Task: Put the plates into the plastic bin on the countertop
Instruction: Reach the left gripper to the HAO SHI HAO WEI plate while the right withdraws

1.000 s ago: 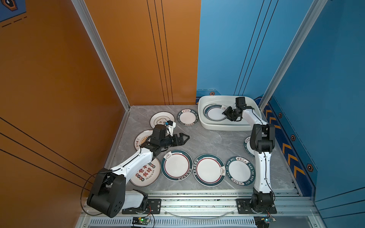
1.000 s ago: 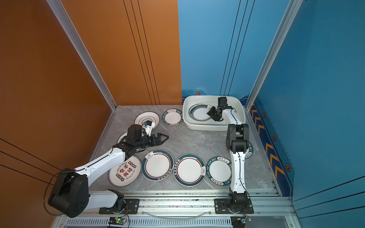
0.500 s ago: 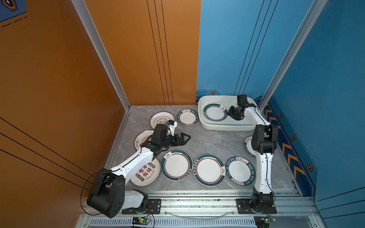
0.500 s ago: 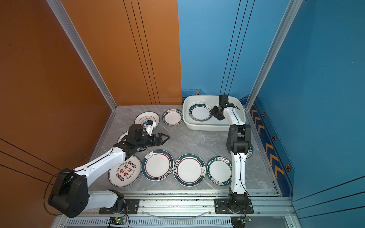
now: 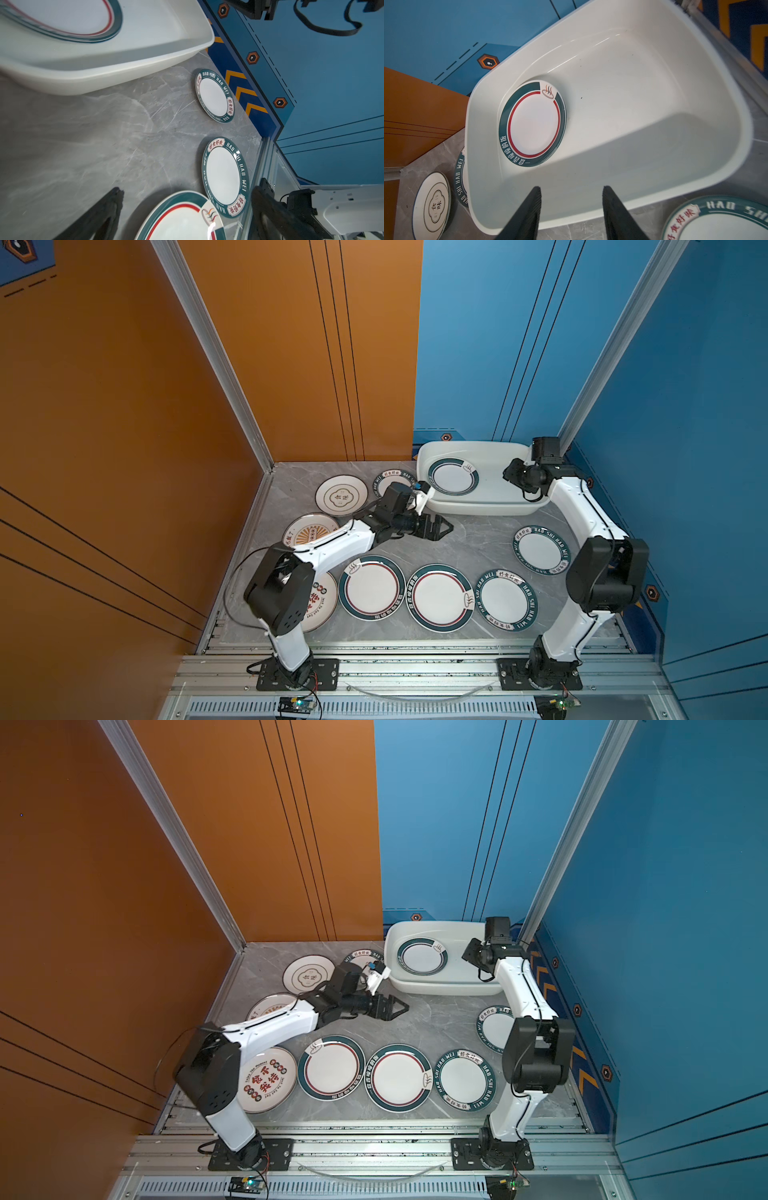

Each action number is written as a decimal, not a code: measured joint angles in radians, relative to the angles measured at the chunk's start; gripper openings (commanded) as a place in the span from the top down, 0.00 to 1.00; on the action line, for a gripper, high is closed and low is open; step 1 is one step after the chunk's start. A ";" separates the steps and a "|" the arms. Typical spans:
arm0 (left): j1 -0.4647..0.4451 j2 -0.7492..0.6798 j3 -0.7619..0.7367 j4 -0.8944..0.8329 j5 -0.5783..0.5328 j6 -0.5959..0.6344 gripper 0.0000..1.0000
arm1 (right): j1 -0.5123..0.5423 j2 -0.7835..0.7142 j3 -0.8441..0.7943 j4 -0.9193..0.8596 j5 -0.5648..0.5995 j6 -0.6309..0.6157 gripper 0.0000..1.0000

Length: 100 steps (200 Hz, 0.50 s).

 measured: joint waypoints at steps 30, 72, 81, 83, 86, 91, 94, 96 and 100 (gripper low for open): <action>-0.071 0.158 0.153 -0.045 0.034 0.060 0.05 | -0.077 -0.147 -0.240 0.030 -0.008 -0.009 0.48; -0.126 0.335 0.294 -0.085 0.048 0.063 0.06 | -0.171 -0.335 -0.521 0.038 -0.015 -0.015 0.48; -0.134 0.364 0.319 -0.085 0.049 0.057 0.06 | -0.188 -0.372 -0.555 0.041 -0.018 -0.016 0.48; -0.135 0.370 0.325 -0.086 0.049 0.054 0.06 | -0.192 -0.380 -0.563 0.042 -0.019 -0.016 0.48; -0.139 0.381 0.336 -0.085 0.048 0.049 0.06 | -0.197 -0.391 -0.571 0.041 -0.020 -0.016 0.48; -0.142 0.396 0.352 -0.086 0.048 0.043 0.06 | -0.206 -0.407 -0.585 0.043 -0.024 -0.016 0.48; -0.144 0.406 0.362 -0.086 0.048 0.040 0.06 | -0.211 -0.416 -0.592 0.044 -0.025 -0.016 0.48; -0.145 0.413 0.370 -0.087 0.048 0.038 0.06 | -0.213 -0.420 -0.595 0.045 -0.025 -0.017 0.48; -0.147 0.424 0.384 -0.085 0.048 0.031 0.06 | -0.219 -0.430 -0.605 0.048 -0.027 -0.018 0.48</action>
